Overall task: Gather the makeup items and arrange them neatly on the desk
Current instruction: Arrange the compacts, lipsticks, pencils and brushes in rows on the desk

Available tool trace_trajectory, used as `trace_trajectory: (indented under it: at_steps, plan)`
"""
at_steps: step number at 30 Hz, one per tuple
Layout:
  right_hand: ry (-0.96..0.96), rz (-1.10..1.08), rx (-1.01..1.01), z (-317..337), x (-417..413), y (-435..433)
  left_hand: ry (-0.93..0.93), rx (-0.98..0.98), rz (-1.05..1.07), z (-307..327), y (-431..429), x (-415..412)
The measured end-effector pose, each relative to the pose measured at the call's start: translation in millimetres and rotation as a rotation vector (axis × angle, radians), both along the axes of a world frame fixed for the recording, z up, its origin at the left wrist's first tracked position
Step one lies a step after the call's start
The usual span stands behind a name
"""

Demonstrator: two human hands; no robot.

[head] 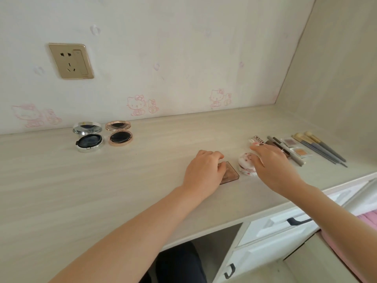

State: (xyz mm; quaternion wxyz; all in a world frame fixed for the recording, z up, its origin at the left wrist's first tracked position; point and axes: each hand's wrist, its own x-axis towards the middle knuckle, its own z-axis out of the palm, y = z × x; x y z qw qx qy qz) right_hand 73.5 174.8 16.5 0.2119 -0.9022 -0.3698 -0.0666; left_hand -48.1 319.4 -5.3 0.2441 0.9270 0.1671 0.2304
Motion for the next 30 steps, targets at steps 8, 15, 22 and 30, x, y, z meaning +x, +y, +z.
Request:
trace_trajectory:
  at_steps: [8, 15, 22, 30]
  plan:
    - [0.04, -0.019, -0.07, -5.3, 14.3, -13.5, 0.15, 0.001, -0.095, 8.7, -17.7, 42.2]
    - [-0.022, 0.015, -0.087, -15.7, 15.7, -14.0, 0.183, 0.084, -0.161, 7.6, -18.9, 49.1]
    - [0.007, -0.001, 0.043, -18.6, 8.0, -17.8, 0.137, 0.019, -0.197, 9.0, -20.7, 44.0]
    - [0.25, 0.036, 0.226, -17.1, -10.3, -35.9, 0.075, -0.111, -0.26, 9.9, -22.4, 36.5]
